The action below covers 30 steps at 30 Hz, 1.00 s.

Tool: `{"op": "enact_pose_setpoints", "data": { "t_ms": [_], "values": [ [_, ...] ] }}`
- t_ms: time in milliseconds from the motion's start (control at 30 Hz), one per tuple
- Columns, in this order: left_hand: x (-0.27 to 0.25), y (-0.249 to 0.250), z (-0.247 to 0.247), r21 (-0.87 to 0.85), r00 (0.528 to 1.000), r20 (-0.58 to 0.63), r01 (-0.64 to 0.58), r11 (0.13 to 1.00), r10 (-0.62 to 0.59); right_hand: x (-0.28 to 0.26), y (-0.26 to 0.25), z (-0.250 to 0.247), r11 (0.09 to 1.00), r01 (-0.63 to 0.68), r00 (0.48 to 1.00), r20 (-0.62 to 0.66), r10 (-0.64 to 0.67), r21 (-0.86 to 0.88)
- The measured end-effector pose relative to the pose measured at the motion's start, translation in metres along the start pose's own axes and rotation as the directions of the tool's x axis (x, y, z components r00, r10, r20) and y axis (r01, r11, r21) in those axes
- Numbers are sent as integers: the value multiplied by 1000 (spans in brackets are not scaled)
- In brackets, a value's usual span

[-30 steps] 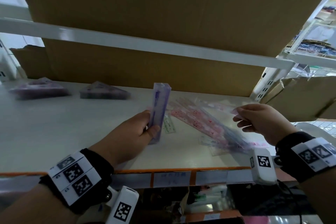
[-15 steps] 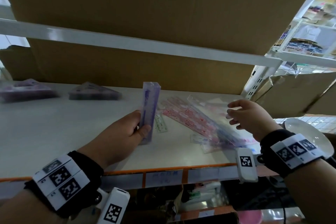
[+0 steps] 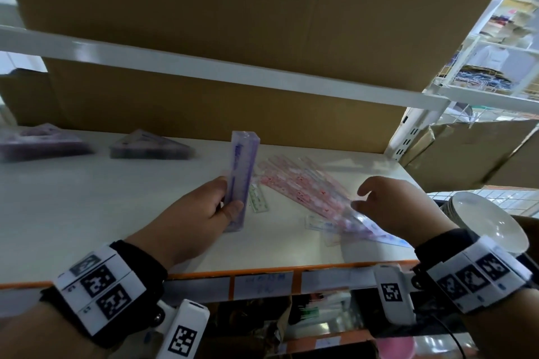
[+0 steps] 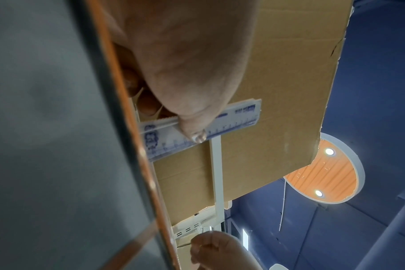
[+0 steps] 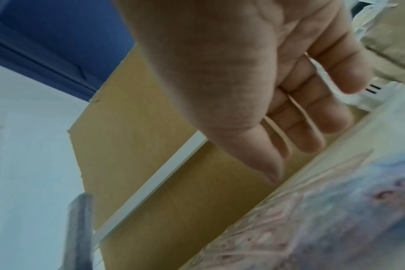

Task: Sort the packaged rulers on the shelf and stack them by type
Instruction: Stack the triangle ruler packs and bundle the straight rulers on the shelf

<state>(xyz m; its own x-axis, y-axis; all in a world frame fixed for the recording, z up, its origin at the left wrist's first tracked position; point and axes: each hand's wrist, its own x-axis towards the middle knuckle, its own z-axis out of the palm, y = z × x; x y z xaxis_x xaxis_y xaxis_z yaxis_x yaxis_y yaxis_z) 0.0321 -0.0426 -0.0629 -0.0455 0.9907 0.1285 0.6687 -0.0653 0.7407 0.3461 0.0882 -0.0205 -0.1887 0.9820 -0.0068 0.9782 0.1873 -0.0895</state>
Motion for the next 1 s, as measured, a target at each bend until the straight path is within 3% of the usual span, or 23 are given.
{"op": "enact_pose_setpoints", "data": {
  "t_ms": [100,200,300,433,533,667,767,833,933,1000],
  "values": [
    [-3,2,0,-14,1000,4,-7,1000,7,-20,-28,-10,968,156,986,-86,-141,197],
    [-2,2,0,49,1000,-10,-15,999,15,-43,-77,-5,850,321,946,-101,-308,418],
    [1,2,1,99,1000,-20,-19,995,21,-50,-126,17,798,421,906,-149,-397,432],
    [0,2,5,265,993,9,-114,958,116,-52,-167,45,759,458,888,-280,-365,464],
    [-4,-1,4,383,992,34,-125,915,121,-56,-175,60,779,420,906,-258,-335,465],
    [-11,0,1,640,978,114,-207,740,175,-61,-175,58,776,437,897,-283,-339,454],
    [-20,2,-3,711,960,160,-275,648,232,-67,-178,56,766,476,876,-306,-373,432],
    [-26,8,-8,726,966,165,-256,638,200,-69,-179,55,761,497,865,-303,-399,417],
    [-22,-4,-10,638,990,111,-141,757,91,-69,-182,54,771,504,863,-206,-460,390],
    [-21,-16,-13,601,994,50,-107,792,96,-65,-183,56,773,522,848,-128,-514,361]
  ]
}}
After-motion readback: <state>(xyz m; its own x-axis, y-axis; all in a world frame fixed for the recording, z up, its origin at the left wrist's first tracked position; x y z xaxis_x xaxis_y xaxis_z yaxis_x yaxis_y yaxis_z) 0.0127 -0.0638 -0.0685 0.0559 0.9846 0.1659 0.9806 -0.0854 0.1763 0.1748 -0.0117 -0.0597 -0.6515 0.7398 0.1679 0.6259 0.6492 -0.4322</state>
